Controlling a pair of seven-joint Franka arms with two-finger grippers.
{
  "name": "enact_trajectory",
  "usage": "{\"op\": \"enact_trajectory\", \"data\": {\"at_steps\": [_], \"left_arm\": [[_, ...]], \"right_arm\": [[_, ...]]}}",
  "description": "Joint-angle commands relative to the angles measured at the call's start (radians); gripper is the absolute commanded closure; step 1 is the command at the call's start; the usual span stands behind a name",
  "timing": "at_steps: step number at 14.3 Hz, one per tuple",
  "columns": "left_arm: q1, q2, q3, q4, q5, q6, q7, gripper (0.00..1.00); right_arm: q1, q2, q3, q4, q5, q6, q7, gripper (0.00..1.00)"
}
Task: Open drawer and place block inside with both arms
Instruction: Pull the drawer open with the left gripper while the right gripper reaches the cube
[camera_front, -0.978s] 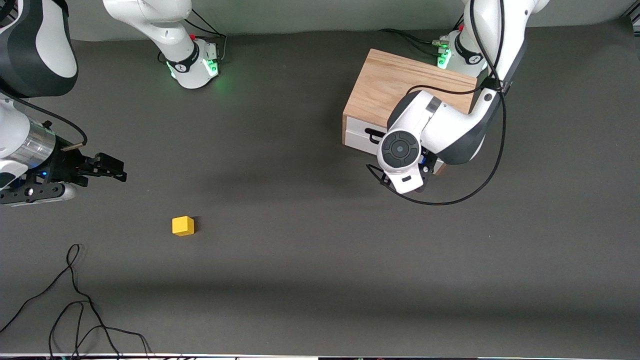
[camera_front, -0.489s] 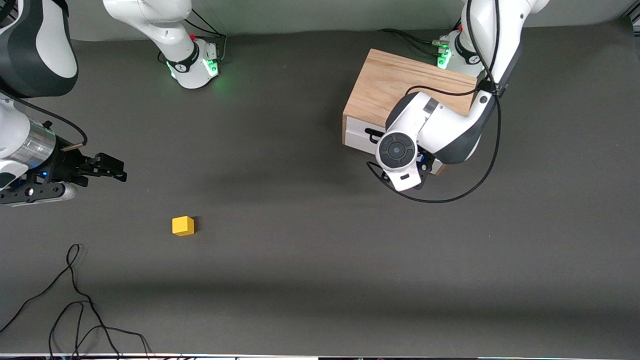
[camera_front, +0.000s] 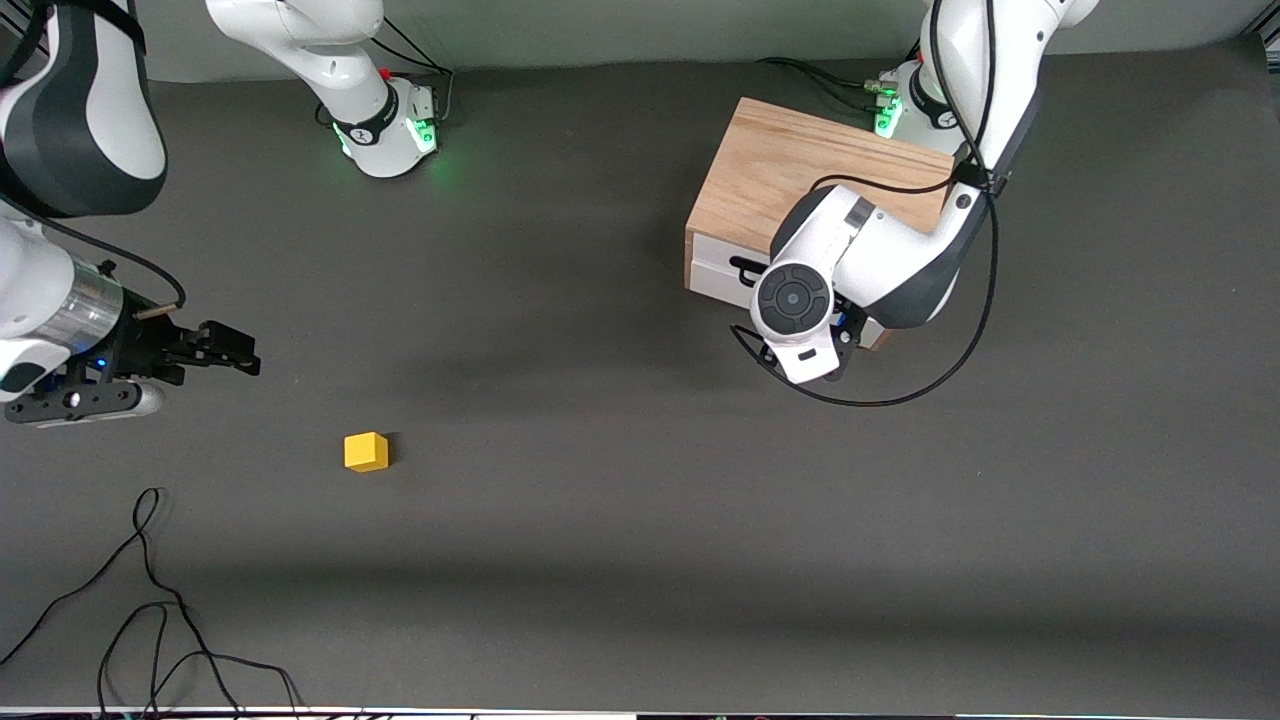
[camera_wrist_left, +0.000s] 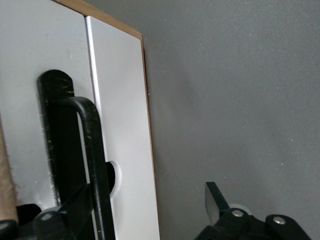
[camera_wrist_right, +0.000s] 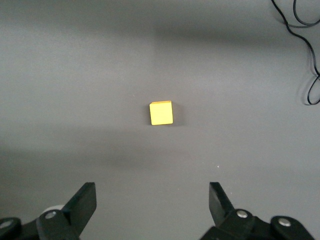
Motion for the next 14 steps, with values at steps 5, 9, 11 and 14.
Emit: {"op": "enact_trajectory", "data": {"at_steps": [5,9,11,14], "left_arm": [[-0.009,0.016,0.007,0.006,0.013,0.043,0.017,0.00],[-0.008,0.022,0.008,0.029,0.028,0.095,0.017,0.00],[-0.008,0.055,0.008,0.075,0.048,0.102,0.017,0.00],[-0.008,0.106,0.008,0.150,0.069,0.109,0.016,0.00]], "right_arm": [[0.007,0.050,-0.001,0.000,-0.055,0.037,0.009,0.00],[0.012,0.101,-0.001,0.001,-0.057,0.079,0.009,0.00],[0.013,0.124,-0.001,0.001,-0.060,0.097,0.009,0.00],[0.013,0.174,-0.001,0.000,-0.060,0.140,0.009,0.00]]}}
